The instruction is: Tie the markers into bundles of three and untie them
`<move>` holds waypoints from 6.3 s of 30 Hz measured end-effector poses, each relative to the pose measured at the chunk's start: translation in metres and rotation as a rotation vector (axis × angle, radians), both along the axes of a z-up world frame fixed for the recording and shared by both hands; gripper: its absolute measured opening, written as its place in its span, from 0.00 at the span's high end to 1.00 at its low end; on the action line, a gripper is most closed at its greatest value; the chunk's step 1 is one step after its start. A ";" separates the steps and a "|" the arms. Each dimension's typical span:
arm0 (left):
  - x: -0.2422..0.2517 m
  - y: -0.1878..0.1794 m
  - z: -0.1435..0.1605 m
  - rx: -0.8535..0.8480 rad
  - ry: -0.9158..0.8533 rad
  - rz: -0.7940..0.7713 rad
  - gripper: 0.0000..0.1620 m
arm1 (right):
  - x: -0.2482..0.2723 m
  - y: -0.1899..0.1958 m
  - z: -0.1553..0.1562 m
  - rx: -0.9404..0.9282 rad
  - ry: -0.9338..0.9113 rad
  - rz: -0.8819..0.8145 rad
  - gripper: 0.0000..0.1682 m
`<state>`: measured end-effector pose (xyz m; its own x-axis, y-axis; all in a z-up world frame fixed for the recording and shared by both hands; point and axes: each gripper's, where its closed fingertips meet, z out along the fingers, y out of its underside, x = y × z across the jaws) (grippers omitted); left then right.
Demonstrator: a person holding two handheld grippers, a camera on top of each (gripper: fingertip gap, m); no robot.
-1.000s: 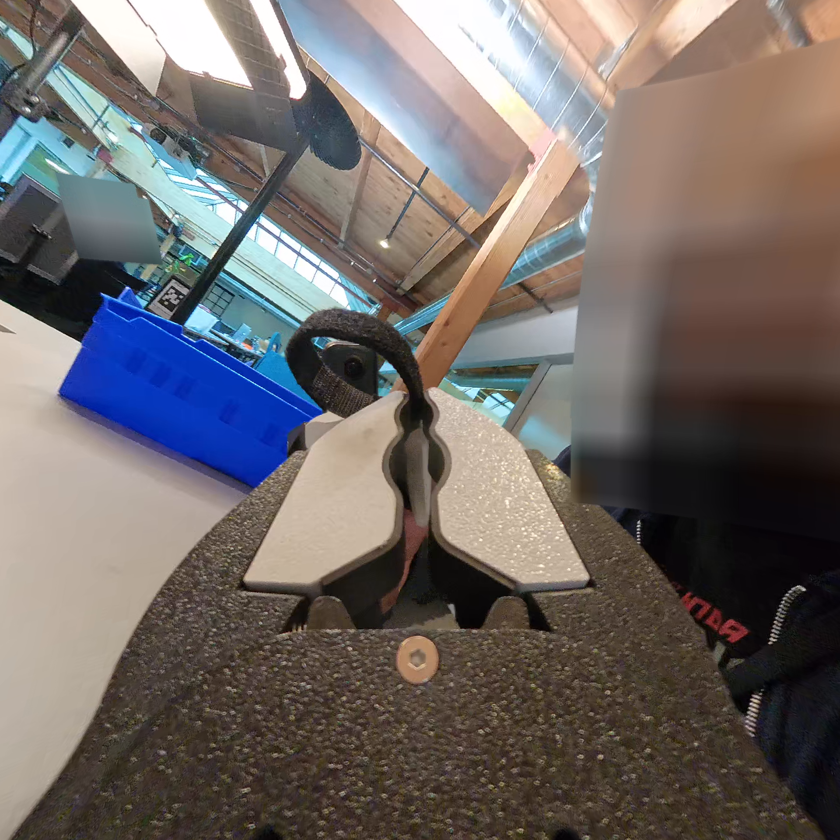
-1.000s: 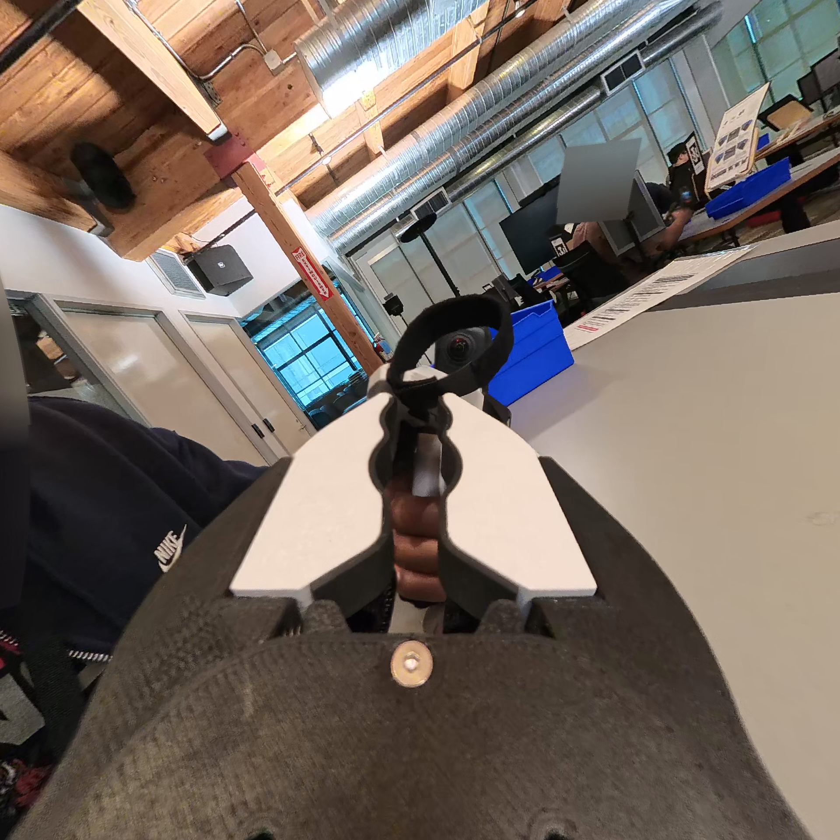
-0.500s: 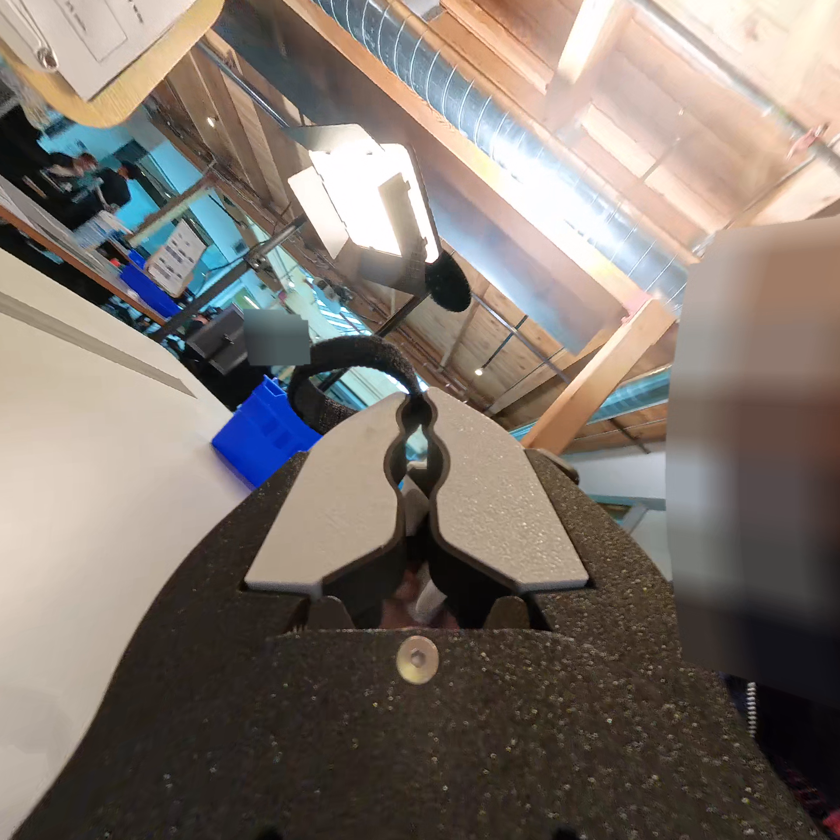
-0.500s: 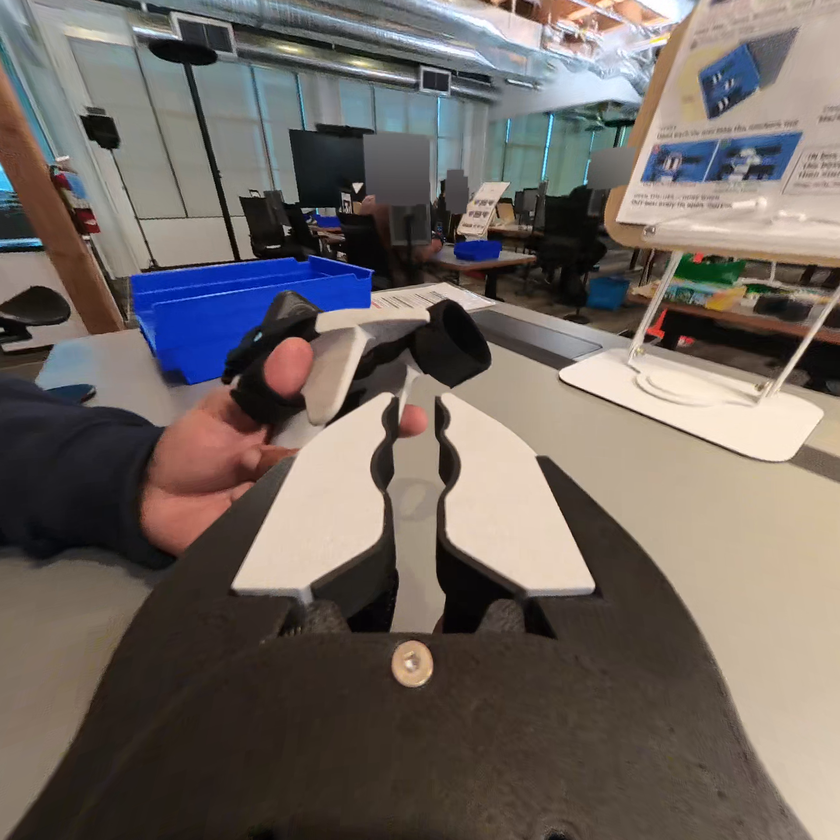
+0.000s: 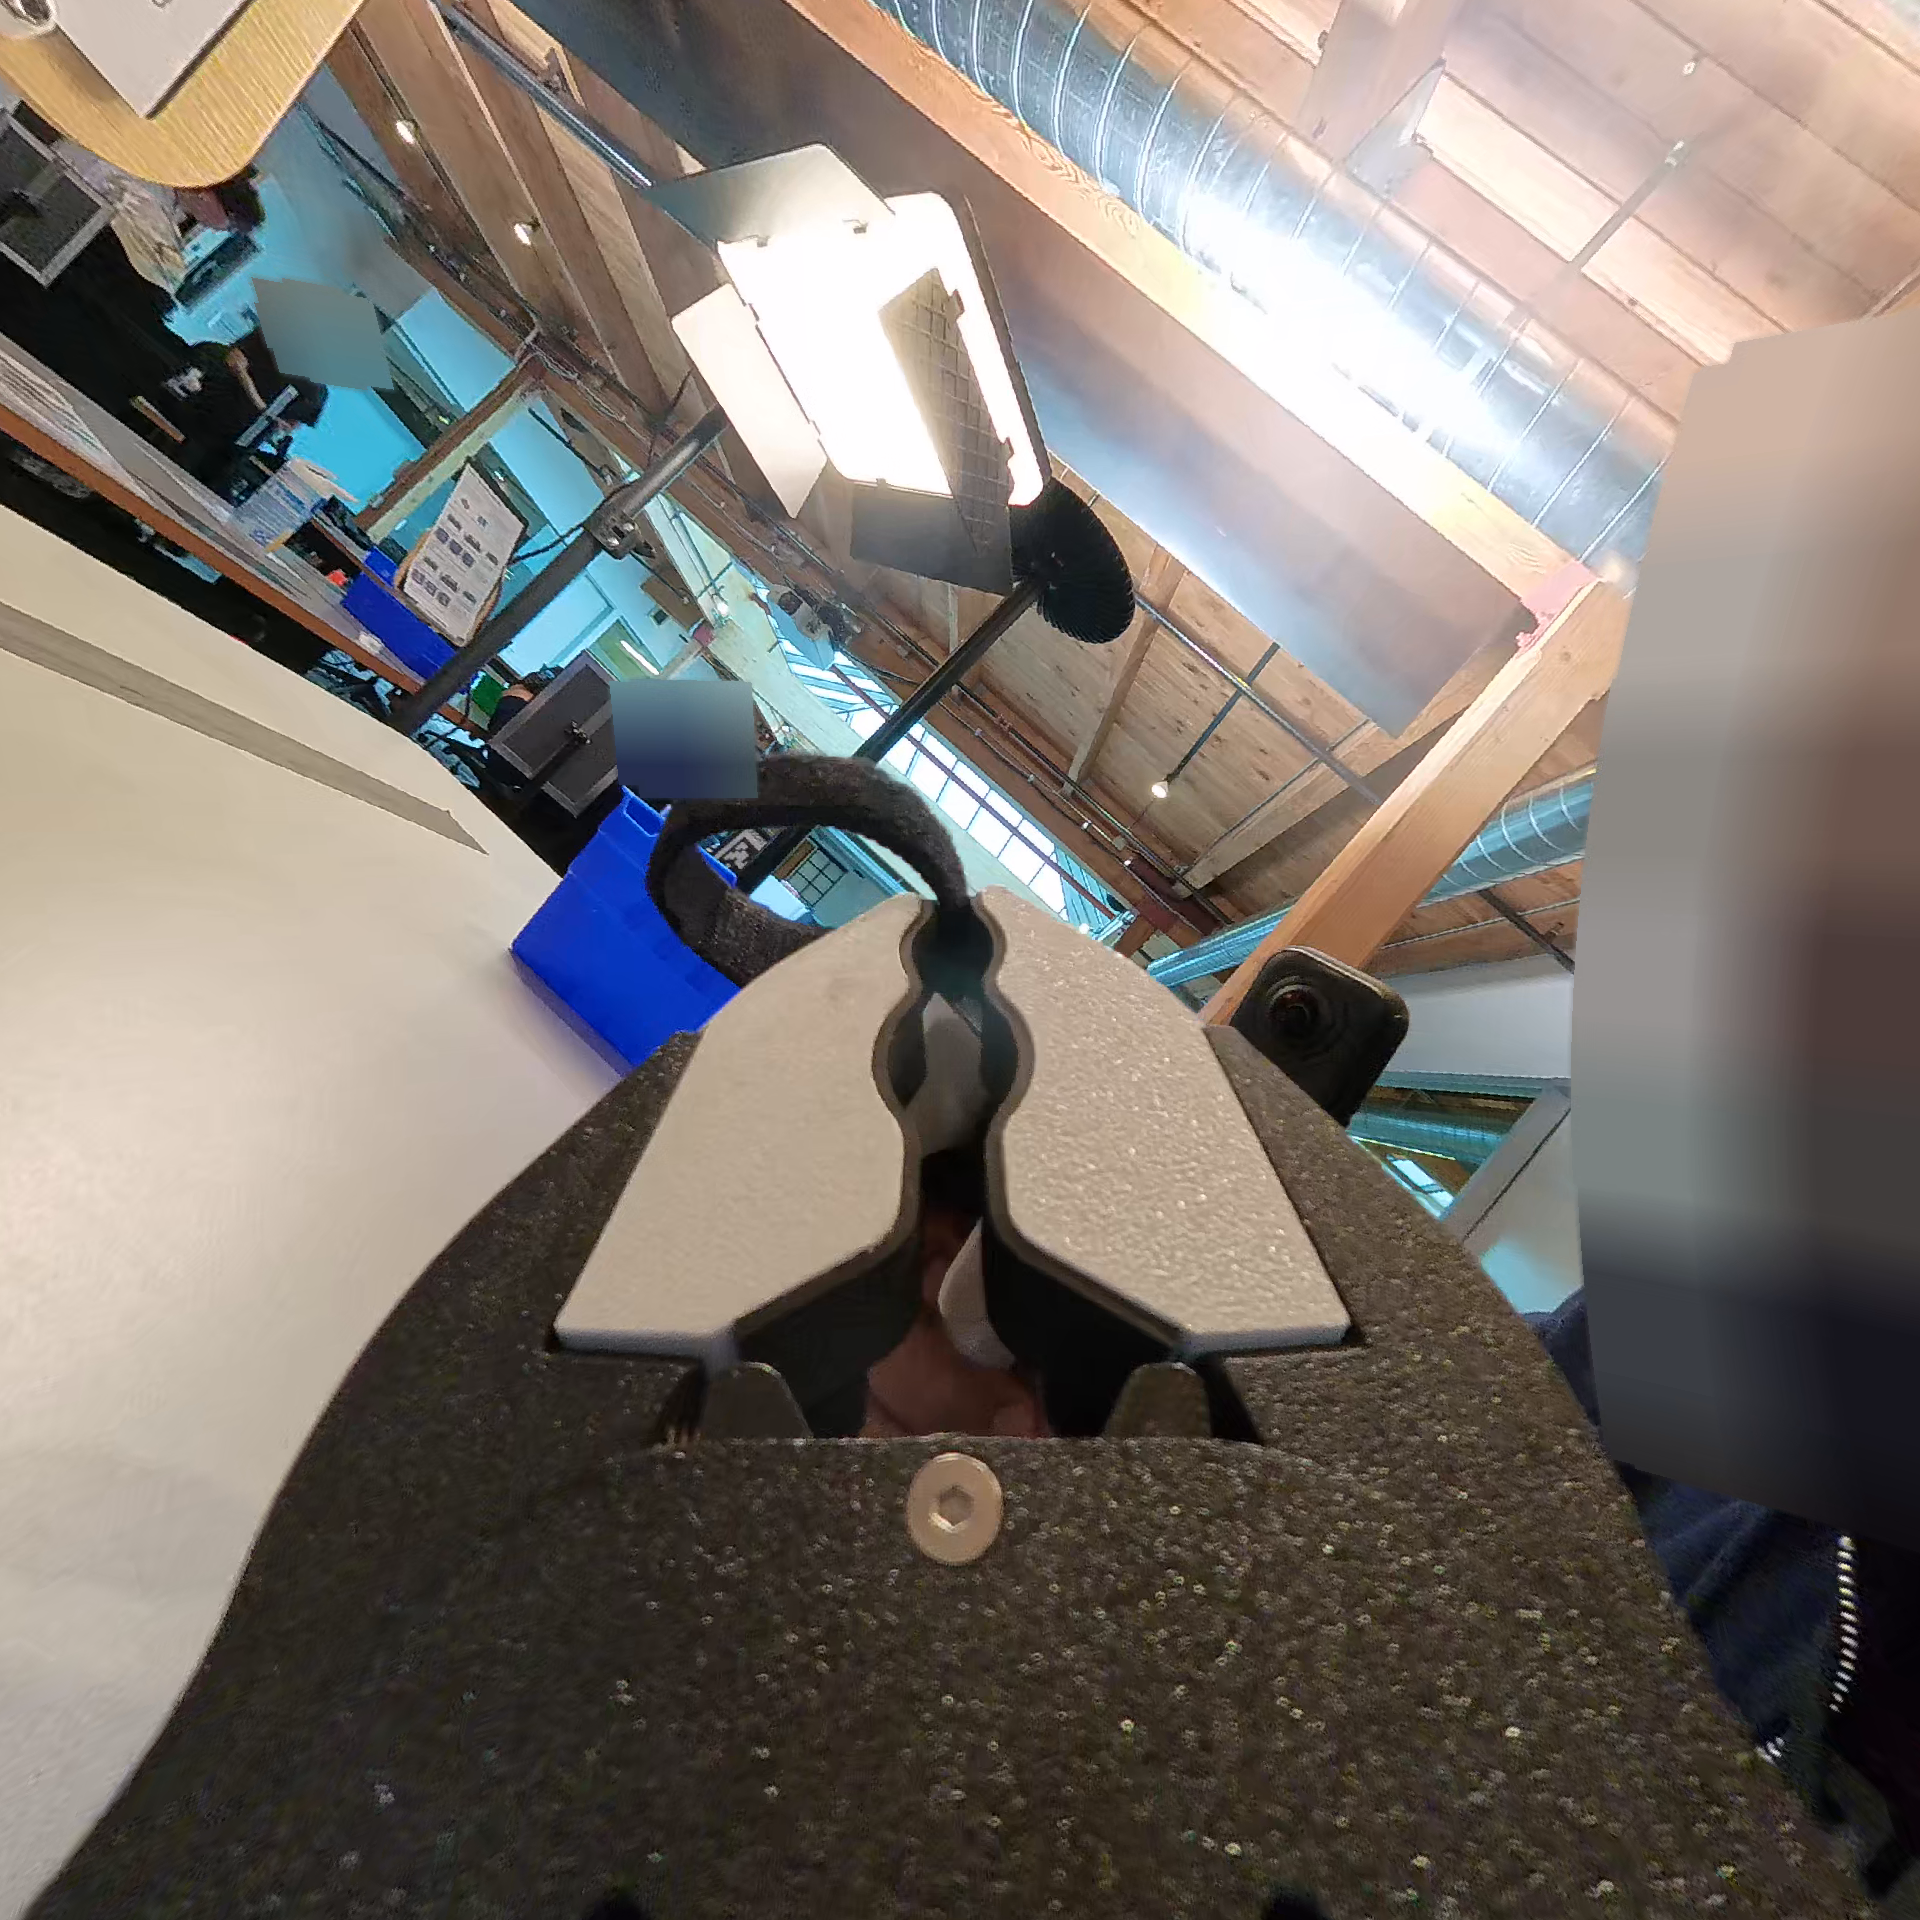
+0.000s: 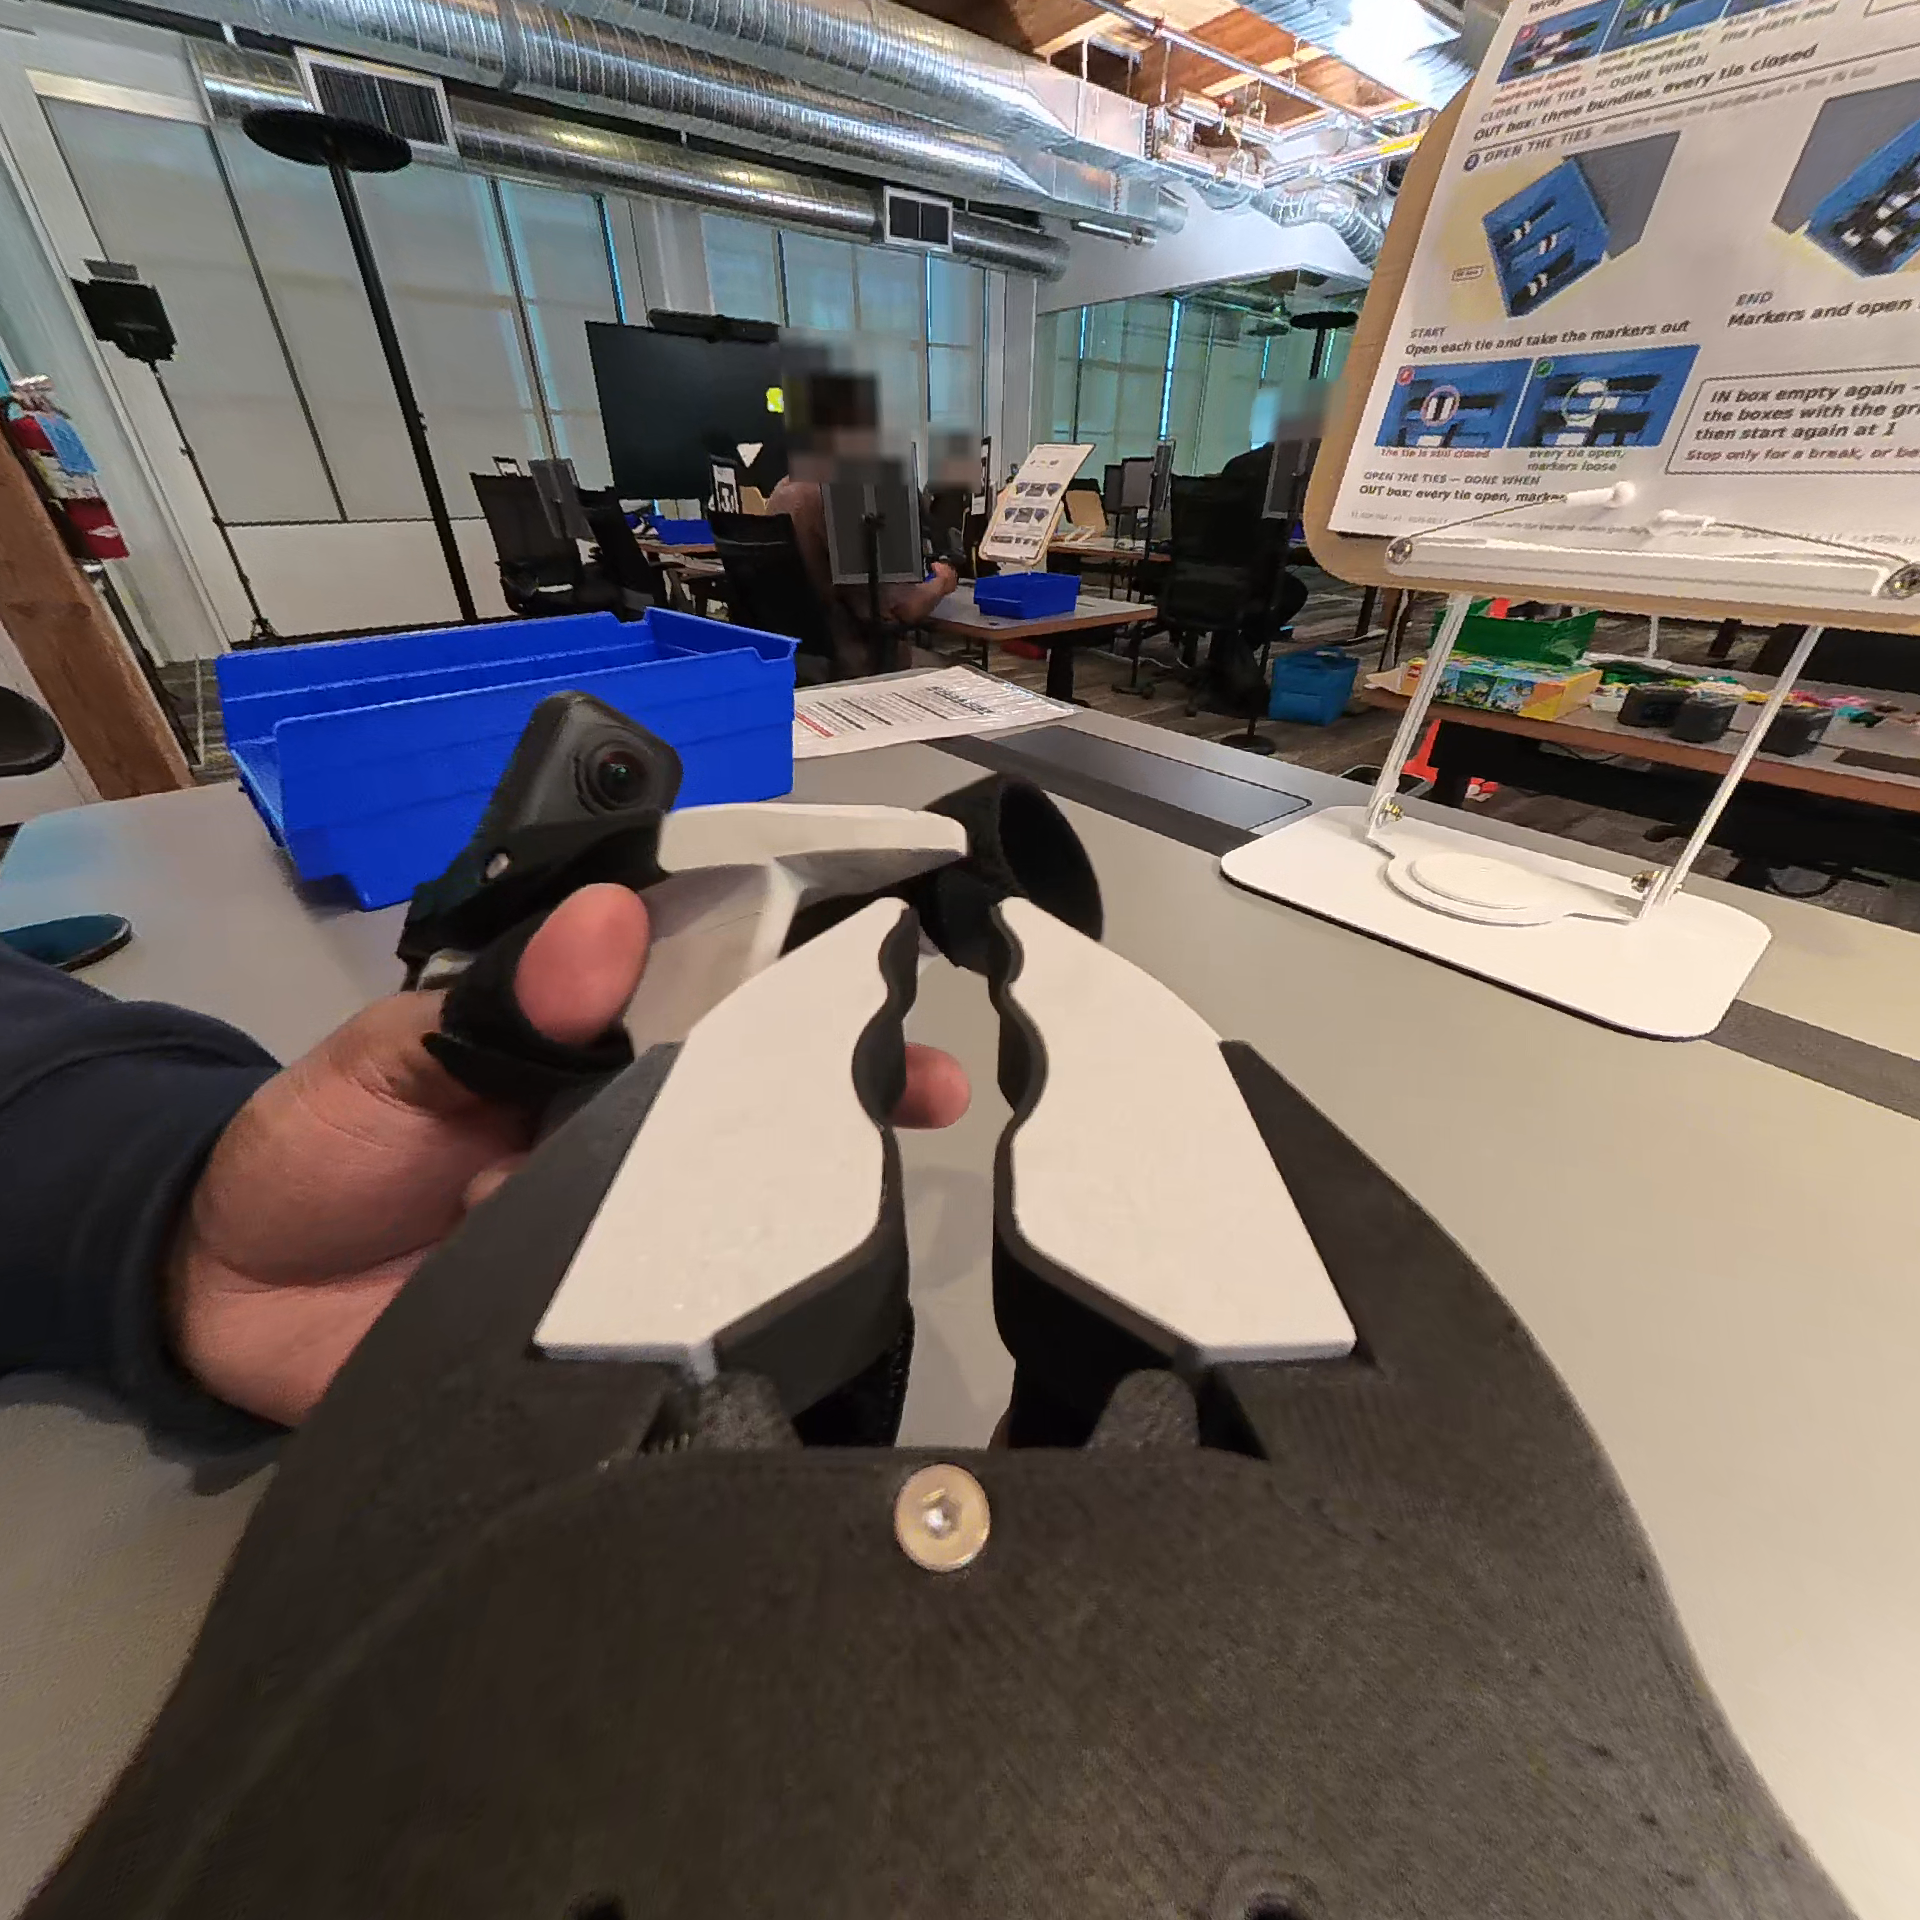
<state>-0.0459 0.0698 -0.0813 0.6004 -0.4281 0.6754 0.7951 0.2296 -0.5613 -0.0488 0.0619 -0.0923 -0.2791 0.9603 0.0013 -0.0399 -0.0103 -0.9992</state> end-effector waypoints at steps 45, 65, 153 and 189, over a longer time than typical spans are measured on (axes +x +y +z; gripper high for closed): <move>0.004 -0.005 0.002 0.031 0.014 -0.034 0.99 | 0.006 0.000 0.005 -0.088 0.031 0.067 1.00; 0.006 -0.012 0.012 0.043 0.219 0.092 0.99 | 0.001 -0.002 -0.001 -0.083 -0.013 0.035 0.83; -0.016 -0.028 0.022 0.222 -0.185 -0.292 0.79 | 0.087 0.230 0.116 -0.106 -0.240 -0.390 1.00; 0.015 -0.019 0.017 0.163 -0.075 -0.379 0.81 | 0.112 0.349 0.088 -0.264 -0.329 -0.424 1.00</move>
<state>-0.0313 0.0507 -0.0639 0.3317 -0.7143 0.6162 0.8776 -0.0059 -0.4793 0.0632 0.4112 -0.0045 0.1835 0.9440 -0.2744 0.2167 -0.3111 -0.9253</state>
